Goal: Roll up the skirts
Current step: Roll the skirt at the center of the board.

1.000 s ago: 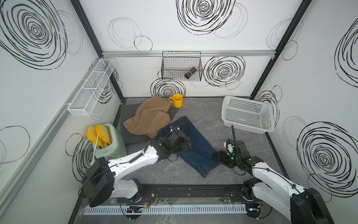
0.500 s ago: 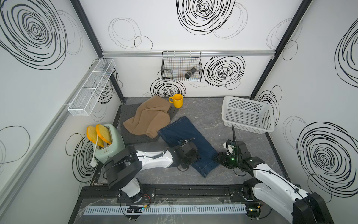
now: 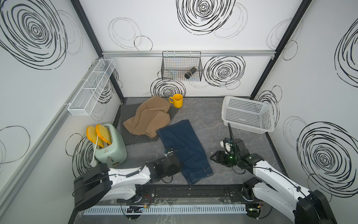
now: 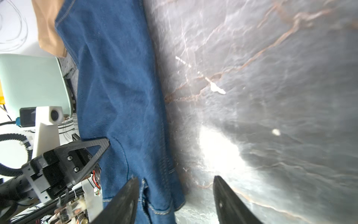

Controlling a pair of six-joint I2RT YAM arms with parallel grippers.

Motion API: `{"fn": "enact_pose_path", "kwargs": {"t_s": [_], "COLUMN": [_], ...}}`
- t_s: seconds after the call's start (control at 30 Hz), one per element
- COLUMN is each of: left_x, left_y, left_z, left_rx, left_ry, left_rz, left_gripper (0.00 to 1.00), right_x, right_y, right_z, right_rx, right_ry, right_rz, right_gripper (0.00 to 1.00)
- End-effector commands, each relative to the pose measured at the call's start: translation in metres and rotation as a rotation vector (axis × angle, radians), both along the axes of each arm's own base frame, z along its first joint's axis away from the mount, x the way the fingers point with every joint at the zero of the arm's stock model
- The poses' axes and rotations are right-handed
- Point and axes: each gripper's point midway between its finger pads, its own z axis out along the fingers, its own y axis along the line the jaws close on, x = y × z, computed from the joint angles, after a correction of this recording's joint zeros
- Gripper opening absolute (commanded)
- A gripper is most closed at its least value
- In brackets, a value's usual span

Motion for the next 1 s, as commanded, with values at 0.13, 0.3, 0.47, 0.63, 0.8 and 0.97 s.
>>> {"fn": "enact_pose_path", "kwargs": {"t_s": [0.13, 0.3, 0.47, 0.63, 0.8, 0.97], "left_x": [0.005, -0.003, -0.008, -0.011, -0.024, -0.041], "left_y": [0.022, 0.020, 0.025, 0.013, -0.016, -0.060], "left_z": [-0.006, -0.008, 0.003, 0.056, 0.101, 0.095], "left_rx": [-0.058, -0.043, 0.067, 0.308, 0.567, 0.894], "left_ry": [-0.028, 0.032, 0.006, -0.236, -0.493, -0.702], "left_rz": [0.052, -0.063, -0.140, -0.352, -0.586, -0.899], "left_gripper": [0.40, 0.52, 0.73, 0.79, 0.85, 0.86], "right_x": [-0.031, -0.054, -0.055, -0.042, -0.030, -0.036], "right_y": [0.032, 0.053, 0.062, 0.068, 0.048, 0.053], "right_z": [-0.009, -0.023, -0.028, -0.017, -0.018, -0.010], "right_rx": [0.007, 0.023, 0.048, 0.099, 0.123, 0.204], "right_ry": [0.069, 0.097, 0.172, 0.221, 0.298, 0.361], "right_rz": [0.171, 0.251, 0.244, 0.230, 0.191, 0.244], "right_gripper": [0.86, 0.79, 0.51, 0.23, 0.14, 0.12]}}
